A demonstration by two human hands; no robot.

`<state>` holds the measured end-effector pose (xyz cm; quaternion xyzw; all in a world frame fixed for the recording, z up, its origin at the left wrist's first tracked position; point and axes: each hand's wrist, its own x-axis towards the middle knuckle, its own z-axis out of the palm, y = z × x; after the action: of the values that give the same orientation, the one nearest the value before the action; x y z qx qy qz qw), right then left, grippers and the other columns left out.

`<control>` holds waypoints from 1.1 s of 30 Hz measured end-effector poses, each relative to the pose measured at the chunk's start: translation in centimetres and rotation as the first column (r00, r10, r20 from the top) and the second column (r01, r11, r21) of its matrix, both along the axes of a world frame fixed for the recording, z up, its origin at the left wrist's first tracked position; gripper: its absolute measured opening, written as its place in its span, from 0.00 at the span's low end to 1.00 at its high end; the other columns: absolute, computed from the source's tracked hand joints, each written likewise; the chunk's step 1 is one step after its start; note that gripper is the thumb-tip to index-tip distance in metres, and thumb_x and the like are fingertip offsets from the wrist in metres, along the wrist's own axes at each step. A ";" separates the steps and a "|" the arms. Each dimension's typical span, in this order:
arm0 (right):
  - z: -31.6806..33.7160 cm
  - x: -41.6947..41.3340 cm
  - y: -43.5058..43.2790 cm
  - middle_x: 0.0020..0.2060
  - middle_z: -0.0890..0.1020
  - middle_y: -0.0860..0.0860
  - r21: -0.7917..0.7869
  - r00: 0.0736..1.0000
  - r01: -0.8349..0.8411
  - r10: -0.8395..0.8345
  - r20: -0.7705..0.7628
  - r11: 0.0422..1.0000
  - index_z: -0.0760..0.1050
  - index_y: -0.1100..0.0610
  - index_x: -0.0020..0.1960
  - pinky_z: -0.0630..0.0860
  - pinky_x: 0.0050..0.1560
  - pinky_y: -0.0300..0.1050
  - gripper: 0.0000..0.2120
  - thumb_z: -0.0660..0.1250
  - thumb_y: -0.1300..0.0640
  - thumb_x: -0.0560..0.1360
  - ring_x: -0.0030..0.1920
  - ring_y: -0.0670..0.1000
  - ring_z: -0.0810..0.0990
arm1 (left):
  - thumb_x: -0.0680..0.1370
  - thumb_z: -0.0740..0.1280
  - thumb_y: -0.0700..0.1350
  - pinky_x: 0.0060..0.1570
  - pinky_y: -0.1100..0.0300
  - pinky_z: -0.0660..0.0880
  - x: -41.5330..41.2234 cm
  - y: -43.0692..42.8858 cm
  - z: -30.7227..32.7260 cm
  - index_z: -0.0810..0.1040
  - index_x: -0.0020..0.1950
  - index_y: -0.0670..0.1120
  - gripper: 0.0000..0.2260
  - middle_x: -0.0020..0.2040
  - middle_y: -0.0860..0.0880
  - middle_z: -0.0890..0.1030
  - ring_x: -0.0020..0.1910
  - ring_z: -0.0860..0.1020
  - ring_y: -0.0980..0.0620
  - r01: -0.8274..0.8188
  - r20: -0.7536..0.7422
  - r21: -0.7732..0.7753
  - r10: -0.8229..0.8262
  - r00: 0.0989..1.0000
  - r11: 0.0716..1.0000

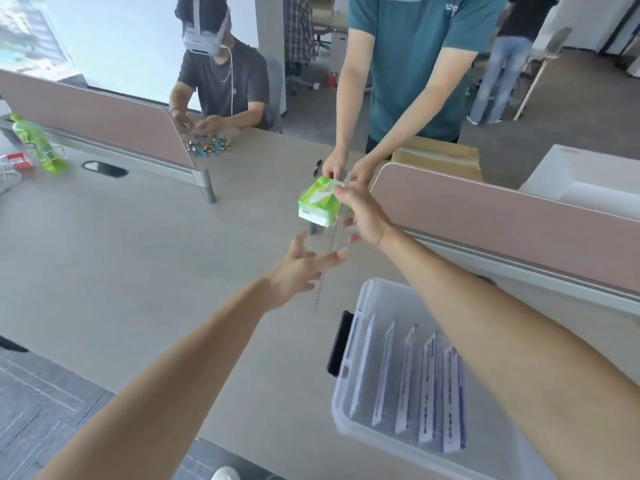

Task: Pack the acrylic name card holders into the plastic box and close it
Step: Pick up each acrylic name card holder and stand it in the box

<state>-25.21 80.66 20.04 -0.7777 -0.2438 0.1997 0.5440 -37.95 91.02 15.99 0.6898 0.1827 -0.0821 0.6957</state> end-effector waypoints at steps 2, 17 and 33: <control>1.1 -0.6 -3.2 0.45 0.70 0.55 -0.014 0.998 -0.035 0.036 0.047 0.999 0.68 0.68 0.56 0.67 0.27 0.41 0.30 0.57 0.40 0.72 0.39 0.54 0.71 | 0.56 0.76 0.64 0.62 0.48 0.74 0.0 -3.4 0.6 0.51 0.77 0.57 0.55 0.66 0.49 0.74 0.61 0.76 0.49 0.046 0.005 0.014 -0.046 0.999 0.999; 0.2 -5.2 -23.8 0.47 0.73 0.44 -0.377 0.943 0.327 -0.270 0.197 0.866 0.69 0.44 0.46 0.69 0.45 0.47 0.19 0.54 0.30 0.72 0.48 0.48 0.74 | 0.75 0.56 0.47 0.33 0.58 0.72 -2.2 -23.2 -0.2 0.62 0.67 0.51 0.20 0.42 0.48 0.75 0.35 0.74 0.50 0.425 -0.022 0.275 -0.436 0.899 0.862; -14.9 -1.2 -32.2 0.76 0.60 0.48 -0.485 0.842 0.238 -0.428 -0.328 0.841 0.56 0.52 0.76 0.56 0.74 0.59 0.53 0.41 0.20 0.62 0.69 0.51 0.63 | 0.73 0.57 0.40 0.31 0.60 0.72 3.2 -33.0 -8.9 0.70 0.59 0.41 0.15 0.55 0.42 0.78 0.40 0.84 0.45 0.599 -0.459 0.357 -0.424 0.781 0.716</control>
<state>-26.42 48.45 5.09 -0.8456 0.0725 0.3119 0.4271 -34.77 58.07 7.11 0.8388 0.1142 -0.3452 0.4053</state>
